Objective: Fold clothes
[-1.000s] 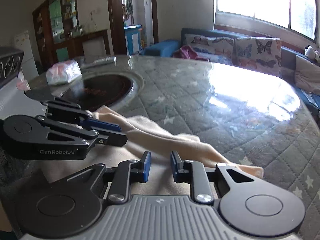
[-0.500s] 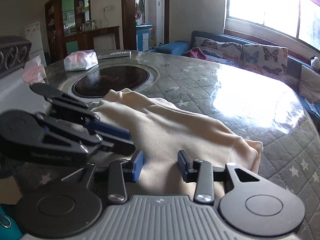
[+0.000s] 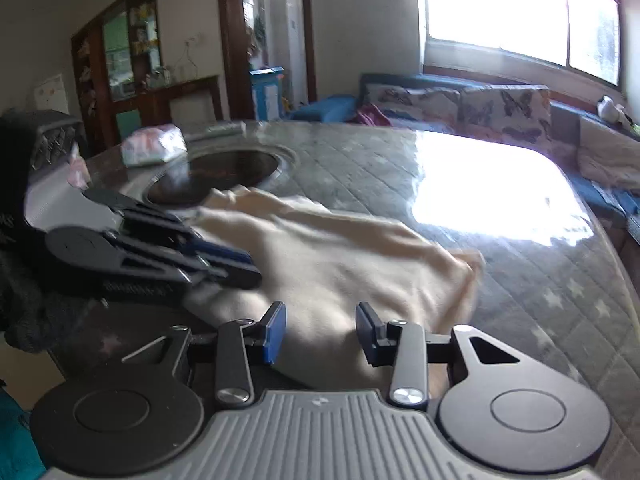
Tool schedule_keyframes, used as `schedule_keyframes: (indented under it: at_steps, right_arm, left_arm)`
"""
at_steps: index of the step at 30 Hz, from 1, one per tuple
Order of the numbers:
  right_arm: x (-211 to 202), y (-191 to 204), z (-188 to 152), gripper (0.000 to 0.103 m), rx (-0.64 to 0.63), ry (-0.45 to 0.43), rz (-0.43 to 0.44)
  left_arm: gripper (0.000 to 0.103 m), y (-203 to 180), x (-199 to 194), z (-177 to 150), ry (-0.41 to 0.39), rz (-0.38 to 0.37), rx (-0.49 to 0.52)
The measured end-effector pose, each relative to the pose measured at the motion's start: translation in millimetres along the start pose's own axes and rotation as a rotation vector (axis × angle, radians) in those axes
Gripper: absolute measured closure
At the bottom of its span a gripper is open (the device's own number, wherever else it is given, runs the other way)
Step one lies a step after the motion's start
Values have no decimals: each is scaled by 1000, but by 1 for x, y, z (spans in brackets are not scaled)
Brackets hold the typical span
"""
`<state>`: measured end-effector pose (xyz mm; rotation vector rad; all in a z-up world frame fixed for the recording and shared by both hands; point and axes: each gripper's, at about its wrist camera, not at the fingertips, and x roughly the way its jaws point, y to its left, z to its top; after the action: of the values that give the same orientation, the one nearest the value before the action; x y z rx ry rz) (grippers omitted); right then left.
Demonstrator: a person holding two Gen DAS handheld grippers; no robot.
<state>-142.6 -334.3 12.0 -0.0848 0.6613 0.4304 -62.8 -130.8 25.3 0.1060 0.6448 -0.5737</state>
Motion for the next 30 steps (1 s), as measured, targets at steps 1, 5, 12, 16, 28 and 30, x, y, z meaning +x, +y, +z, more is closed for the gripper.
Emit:
schedule_keyframes:
  at_steps: [1,5,12,16,28,30]
  right_arm:
    - [0,-3,-4,66,7,8,-9]
    - [-7,-9,-4,67,30,-7,-1]
    - [-2,-20,-2,67,81,0,-9]
    - [-6,-20,3,67,72,-20,-7]
    - [7,-28,6,66,88,-11,-22]
    - [6,-28,8,66,80,-18,-26]
  left_arm:
    - [84,0,0,0,0,-2,0]
    - [84,5,-3,0,-5,8,-14]
    - [81,18,-13,1,-21,43,-56]
    - [80,26,-18,2,-30,63,-80]
    - [80,69,-26,0,-26,149,-190]
    - [80,73,-27,4,-37,144,-196]
